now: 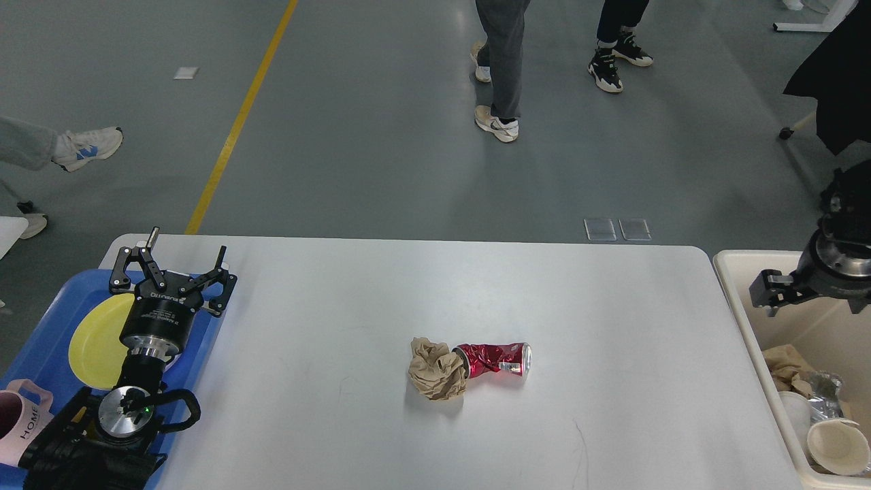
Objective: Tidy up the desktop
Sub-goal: 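Raise the right gripper and move it over the crumpled brown paper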
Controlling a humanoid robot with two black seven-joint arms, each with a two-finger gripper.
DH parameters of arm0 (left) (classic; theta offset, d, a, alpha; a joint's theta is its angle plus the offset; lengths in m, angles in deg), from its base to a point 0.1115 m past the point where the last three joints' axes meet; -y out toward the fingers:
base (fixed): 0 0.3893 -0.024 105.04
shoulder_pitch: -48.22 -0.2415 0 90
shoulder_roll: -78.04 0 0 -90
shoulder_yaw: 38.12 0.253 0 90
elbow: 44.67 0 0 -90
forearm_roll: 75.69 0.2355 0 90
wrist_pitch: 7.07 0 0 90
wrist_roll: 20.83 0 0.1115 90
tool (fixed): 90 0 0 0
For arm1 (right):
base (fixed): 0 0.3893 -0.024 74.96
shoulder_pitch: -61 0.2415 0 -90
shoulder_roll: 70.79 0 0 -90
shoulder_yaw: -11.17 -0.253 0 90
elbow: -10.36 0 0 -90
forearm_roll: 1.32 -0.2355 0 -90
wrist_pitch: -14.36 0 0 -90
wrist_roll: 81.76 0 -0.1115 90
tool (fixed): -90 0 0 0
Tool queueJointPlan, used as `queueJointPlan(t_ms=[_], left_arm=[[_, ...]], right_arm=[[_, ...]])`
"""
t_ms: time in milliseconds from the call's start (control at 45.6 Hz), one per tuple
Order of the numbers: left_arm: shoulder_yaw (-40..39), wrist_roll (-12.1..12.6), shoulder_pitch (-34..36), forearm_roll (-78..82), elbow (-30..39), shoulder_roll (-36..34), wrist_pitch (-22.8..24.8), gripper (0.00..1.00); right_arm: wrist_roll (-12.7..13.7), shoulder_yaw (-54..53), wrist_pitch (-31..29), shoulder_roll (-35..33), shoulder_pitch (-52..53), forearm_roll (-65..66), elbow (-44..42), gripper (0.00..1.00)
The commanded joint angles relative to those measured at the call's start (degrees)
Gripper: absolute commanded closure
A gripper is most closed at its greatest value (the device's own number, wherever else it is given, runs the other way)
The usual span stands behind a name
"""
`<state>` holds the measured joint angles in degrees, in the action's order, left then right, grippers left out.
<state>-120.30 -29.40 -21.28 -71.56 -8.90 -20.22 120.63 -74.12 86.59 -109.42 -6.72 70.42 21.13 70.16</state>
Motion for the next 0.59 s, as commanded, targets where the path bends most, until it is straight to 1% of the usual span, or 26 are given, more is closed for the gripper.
queueJointPlan(t_ms=[0, 44, 110, 241, 329, 460, 570], left_arm=[[0.0, 0.0, 0.0, 0.0, -0.1, 0.0, 0.0, 0.04], [0.0, 0.0, -0.1, 0.0, -0.1, 0.0, 0.0, 0.04], [0.0, 0.0, -0.1, 0.0, -0.1, 0.0, 0.0, 0.04], [-0.1, 0.0, -0.1, 0.0, -0.1, -0.1, -0.1, 0.04], [-0.1, 0.0, 0.0, 0.0, -0.1, -0.1, 0.0, 0.04], [-0.1, -0.1, 0.0, 0.0, -0.1, 0.0, -0.1, 0.04], [-0.1, 0.0, 0.0, 0.0, -0.1, -0.1, 0.0, 0.04]], right_arm=[[0.0, 0.0, -11.5, 4.2, 10.4, -0.7, 5.8, 0.0], [0.0, 0.0, -13.3, 5.4, 14.1, -1.4, 8.7, 0.0], [0.0, 0.3, -14.1, 5.7, 19.8, -2.1, 14.0, 0.0], [-0.2, 1.1, -13.4, 6.1, 30.1, -2.9, 24.5, 0.0], [-0.4, 2.7, -12.0, 7.6, 38.2, -7.1, 31.7, 0.01], [-0.5, 4.3, -9.5, 11.4, 44.3, -14.8, 38.2, 0.02], [-0.5, 3.2, -9.4, 14.3, 46.1, -16.5, 39.3, 0.02]])
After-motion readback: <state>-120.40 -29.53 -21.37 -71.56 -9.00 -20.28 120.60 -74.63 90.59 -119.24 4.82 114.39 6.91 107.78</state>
